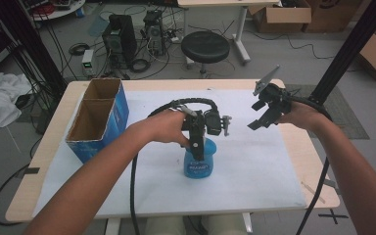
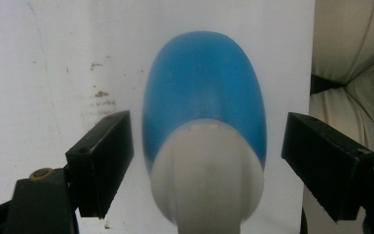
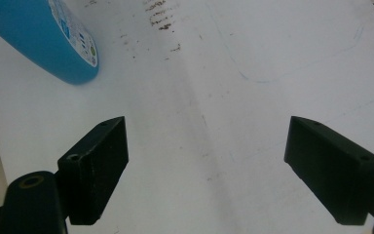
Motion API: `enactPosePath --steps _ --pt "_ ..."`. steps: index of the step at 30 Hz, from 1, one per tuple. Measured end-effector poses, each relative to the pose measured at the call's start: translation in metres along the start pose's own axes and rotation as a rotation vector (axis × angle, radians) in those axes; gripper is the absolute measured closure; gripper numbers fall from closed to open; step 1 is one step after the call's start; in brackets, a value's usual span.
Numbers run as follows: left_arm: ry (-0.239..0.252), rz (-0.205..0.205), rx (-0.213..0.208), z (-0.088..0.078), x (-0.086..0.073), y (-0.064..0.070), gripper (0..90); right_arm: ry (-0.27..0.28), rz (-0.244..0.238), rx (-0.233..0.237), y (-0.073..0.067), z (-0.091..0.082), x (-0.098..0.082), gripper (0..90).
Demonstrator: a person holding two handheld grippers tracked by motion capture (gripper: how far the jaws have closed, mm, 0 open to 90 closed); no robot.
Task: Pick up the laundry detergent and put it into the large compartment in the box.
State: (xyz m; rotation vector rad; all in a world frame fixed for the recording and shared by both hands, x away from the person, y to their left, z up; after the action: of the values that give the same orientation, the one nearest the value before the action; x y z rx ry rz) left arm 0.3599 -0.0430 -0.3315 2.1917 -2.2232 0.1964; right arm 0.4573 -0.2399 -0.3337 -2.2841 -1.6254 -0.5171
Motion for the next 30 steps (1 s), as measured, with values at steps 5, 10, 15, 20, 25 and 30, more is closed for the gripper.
enactPosePath --steps 5,10,15,20,25,30 --pt "0.008 0.004 -0.009 0.005 0.002 0.001 20.2 -0.001 -0.003 0.002 0.000 0.001 0.001 15.9" --pt "0.004 0.000 -0.009 0.009 0.001 0.000 20.5 -0.001 0.000 0.003 0.000 0.001 0.000 16.0" --pt "-0.005 0.000 -0.013 0.011 0.000 -0.001 21.7 -0.002 -0.001 0.003 0.001 0.001 0.001 16.0" --pt "-0.007 0.004 -0.017 0.013 0.000 -0.001 23.6 0.001 -0.004 0.005 0.001 0.002 0.001 16.0" --pt "0.001 0.004 -0.019 0.013 0.001 -0.001 25.9 0.005 -0.004 0.003 0.001 0.002 0.001 16.0" --pt "0.003 0.006 -0.019 0.013 0.001 -0.001 28.2 0.004 0.000 0.003 0.001 0.002 0.001 15.9"
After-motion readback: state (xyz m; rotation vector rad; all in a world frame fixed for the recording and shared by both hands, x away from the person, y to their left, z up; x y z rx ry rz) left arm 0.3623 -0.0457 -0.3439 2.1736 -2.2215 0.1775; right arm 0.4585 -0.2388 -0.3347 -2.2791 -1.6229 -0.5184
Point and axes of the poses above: each handheld gripper's, and its own axes: z roughly forward along the jaws, x roughly out of its top, y roughly to its right, the point moved 6 cm from there along z, roughly forward along the jaws, and after that the axes turned 2 degrees about x, right-handed, at the moved point
